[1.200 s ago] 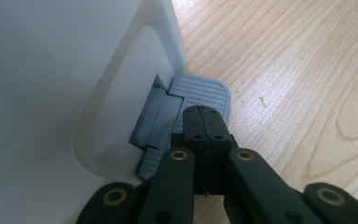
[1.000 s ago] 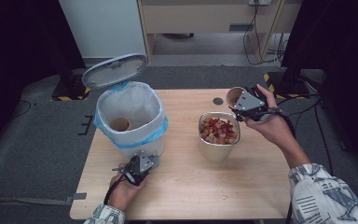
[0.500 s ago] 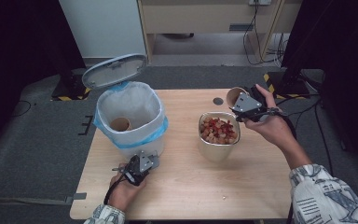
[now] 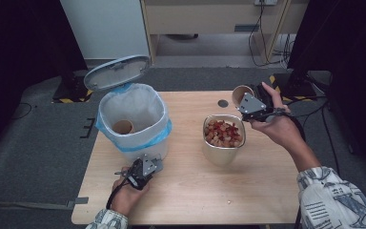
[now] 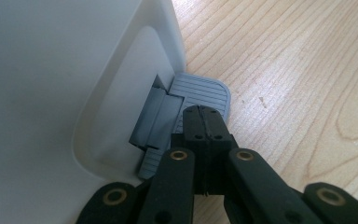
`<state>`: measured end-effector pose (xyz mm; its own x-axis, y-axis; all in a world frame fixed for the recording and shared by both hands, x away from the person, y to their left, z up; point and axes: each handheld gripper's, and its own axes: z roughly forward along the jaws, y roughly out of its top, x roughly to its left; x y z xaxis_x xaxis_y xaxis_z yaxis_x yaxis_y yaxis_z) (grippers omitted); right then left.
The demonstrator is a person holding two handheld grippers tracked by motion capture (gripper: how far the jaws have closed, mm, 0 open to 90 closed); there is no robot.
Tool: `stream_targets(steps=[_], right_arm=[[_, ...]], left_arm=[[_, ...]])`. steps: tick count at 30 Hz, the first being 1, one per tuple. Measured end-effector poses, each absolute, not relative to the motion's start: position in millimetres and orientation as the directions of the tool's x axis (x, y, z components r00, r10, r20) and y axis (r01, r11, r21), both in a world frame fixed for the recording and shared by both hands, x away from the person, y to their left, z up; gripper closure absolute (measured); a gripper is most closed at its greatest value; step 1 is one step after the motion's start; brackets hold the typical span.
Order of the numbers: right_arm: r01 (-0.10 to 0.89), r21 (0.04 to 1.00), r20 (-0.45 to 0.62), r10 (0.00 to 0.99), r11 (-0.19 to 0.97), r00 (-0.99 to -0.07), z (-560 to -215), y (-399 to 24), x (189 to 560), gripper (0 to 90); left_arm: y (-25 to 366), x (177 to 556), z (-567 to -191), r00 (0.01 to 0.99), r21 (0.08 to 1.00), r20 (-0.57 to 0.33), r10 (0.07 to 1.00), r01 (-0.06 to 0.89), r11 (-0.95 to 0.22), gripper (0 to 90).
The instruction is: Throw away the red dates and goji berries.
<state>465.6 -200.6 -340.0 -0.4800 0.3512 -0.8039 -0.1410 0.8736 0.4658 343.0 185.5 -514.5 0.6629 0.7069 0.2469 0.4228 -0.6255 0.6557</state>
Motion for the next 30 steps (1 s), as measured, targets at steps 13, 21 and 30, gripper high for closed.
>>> stream_targets(steps=[13, 21, 30], right_arm=[[-0.208, 0.442, -0.837, 0.318, 0.872, -0.446, -321, -202, 464, 27.1], [-0.302, 0.459, -0.852, 0.318, 0.835, -0.415, -316, -205, 463, 27.3], [-0.316, 0.446, -0.863, 0.308, 0.837, -0.4, -319, -205, 461, 27.4]], left_arm=[[185, 343, -515, 0.663, 0.656, 0.247, 0.707, 0.422, -0.625, 90.0], [186, 343, -515, 0.662, 0.658, 0.244, 0.708, 0.423, -0.623, 89.9], [186, 343, -515, 0.662, 0.658, 0.244, 0.709, 0.424, -0.622, 90.0]])
